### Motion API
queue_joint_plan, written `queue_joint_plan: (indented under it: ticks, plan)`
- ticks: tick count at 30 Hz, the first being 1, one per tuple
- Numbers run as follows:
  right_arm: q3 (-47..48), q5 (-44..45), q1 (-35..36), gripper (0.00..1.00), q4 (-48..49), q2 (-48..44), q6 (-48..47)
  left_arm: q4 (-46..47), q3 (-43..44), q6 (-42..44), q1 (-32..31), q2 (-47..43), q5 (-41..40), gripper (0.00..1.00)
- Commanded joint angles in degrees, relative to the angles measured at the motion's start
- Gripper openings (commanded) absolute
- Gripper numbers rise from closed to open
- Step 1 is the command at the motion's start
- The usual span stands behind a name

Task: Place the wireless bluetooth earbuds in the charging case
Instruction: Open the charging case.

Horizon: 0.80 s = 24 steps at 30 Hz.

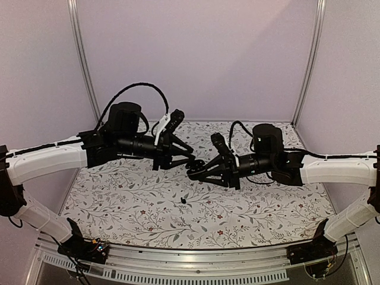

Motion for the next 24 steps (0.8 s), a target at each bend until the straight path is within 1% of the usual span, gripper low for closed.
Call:
queue_joint_plan:
  ticks: [1,7,11,13,15,17,18,21,24]
  plan:
    - [1.9,-2.2,1.0,0.0,0.4,-0.3,-0.8,5.6,-1.7,-3.0,3.0,-2.3,-1.6,0.35]
    - [1.9,-1.9,1.0,0.0,0.6,-0.3,-0.6,6.7,-3.0,-4.3,4.6,-3.2,-0.8,0.37]
    - [1.6,-1.5,0.3,0.0,1.3,0.0,1.0,10.1,-5.5,-7.5,6.9,-5.0,-0.2,0.45]
    - [1.2,-1.3,-0.2,0.0,1.9,0.0,1.8,11.2,-6.8,-9.0,8.2,-6.1,-0.6,0.48]
    - [1.2,-1.2,-0.8,0.0,2.0,0.0,2.4,10.9,-7.4,-8.4,8.4,-6.7,1.0,0.51]
    - [1.3,-1.3,-1.3,0.0,2.0,0.3,3.0,9.7,-7.3,-6.3,7.2,-6.6,5.7,0.56]
    - [1.4,-1.6,-1.3,0.0,2.0,0.5,3.1,8.7,-7.1,-4.9,6.2,-6.5,6.4,0.57]
    - [1.6,-2.1,-1.4,0.0,2.1,1.0,3.2,7.2,-7.3,-2.4,3.4,-5.9,5.9,0.63]
    - [1.8,-2.4,-1.3,0.0,2.1,1.3,3.2,6.0,-6.1,-1.5,1.9,-4.3,6.2,0.65]
